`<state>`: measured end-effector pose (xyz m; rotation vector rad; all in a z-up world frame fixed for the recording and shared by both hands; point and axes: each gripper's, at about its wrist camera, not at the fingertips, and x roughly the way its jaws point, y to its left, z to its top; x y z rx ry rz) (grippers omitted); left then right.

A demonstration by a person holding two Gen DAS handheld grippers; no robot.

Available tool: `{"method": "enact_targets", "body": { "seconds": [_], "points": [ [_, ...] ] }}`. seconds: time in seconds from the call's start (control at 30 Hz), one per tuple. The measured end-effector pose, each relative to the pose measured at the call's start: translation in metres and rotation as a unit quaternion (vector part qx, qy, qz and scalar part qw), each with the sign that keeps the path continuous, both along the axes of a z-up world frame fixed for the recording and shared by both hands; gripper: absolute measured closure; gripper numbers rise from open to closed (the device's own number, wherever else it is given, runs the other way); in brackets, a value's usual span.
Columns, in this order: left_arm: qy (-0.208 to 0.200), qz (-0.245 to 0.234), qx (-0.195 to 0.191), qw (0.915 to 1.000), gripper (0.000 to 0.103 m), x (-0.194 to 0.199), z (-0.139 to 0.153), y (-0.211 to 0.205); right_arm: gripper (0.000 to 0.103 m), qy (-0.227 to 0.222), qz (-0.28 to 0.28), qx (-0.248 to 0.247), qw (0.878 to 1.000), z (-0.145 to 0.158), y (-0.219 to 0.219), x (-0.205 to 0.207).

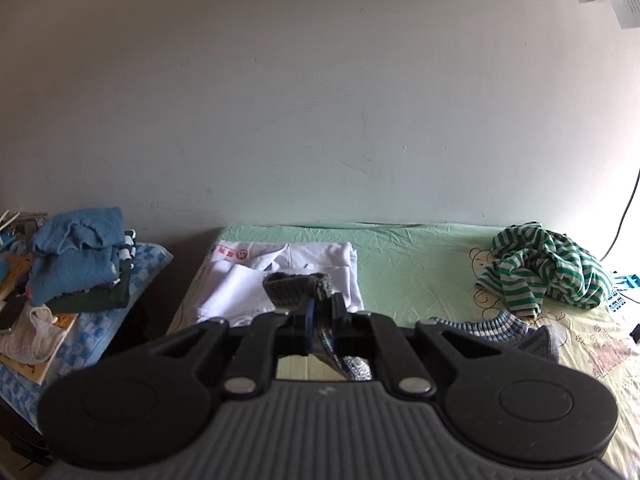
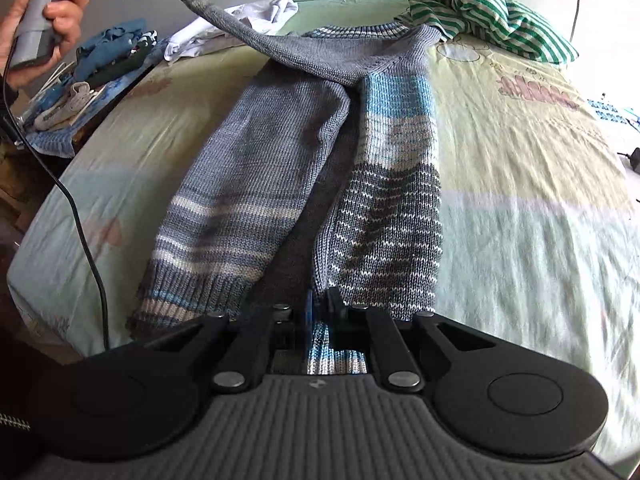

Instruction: Fold clothes

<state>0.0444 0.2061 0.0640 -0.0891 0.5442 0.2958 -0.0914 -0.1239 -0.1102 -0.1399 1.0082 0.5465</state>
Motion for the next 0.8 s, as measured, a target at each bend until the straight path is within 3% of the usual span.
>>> {"method": "enact_targets", "body": {
  "seconds": [0.07,0.1,0.23,0.33,0.4,0.6,0.73,0.8],
  "points": [
    [0.006,0.002,-0.005,1.0,0.1,0.002,-0.002,0.005,0.094,0.002,0.007,-0.007,1.0,-0.003,0.005,-0.002],
    [0.006,0.0,-0.011,0.9999,0.1,0.002,-0.001,0.008,0.088,0.003,0.011,-0.005,1.0,-0.001,0.005,-0.003],
    [-0.008,-0.018,-0.018,0.9996,0.1,-0.005,0.01,0.008,0.078,-0.017,0.009,-0.001,1.0,0.02,-0.005,-0.008],
    [-0.022,-0.053,-0.017,0.9982,0.1,-0.011,0.017,-0.008,0.078,-0.033,-0.022,-0.004,0.999,0.026,-0.017,-0.002],
    [-0.03,-0.08,-0.01,0.9963,0.1,-0.015,0.019,-0.023,0.083,-0.022,-0.039,-0.016,0.999,0.015,-0.018,0.008],
    [-0.032,-0.137,-0.005,0.9901,0.1,-0.026,0.017,-0.059,0.083,-0.02,-0.032,-0.05,0.998,-0.003,-0.008,0.013],
    [-0.034,-0.163,-0.013,0.9859,0.1,-0.037,0.015,-0.074,0.083,-0.033,-0.043,-0.024,0.998,0.015,-0.01,0.028],
    [-0.032,-0.177,-0.013,0.9835,0.1,-0.043,0.012,-0.082,0.083,-0.024,-0.051,-0.018,0.998,0.008,-0.009,0.045]
  ]
}}
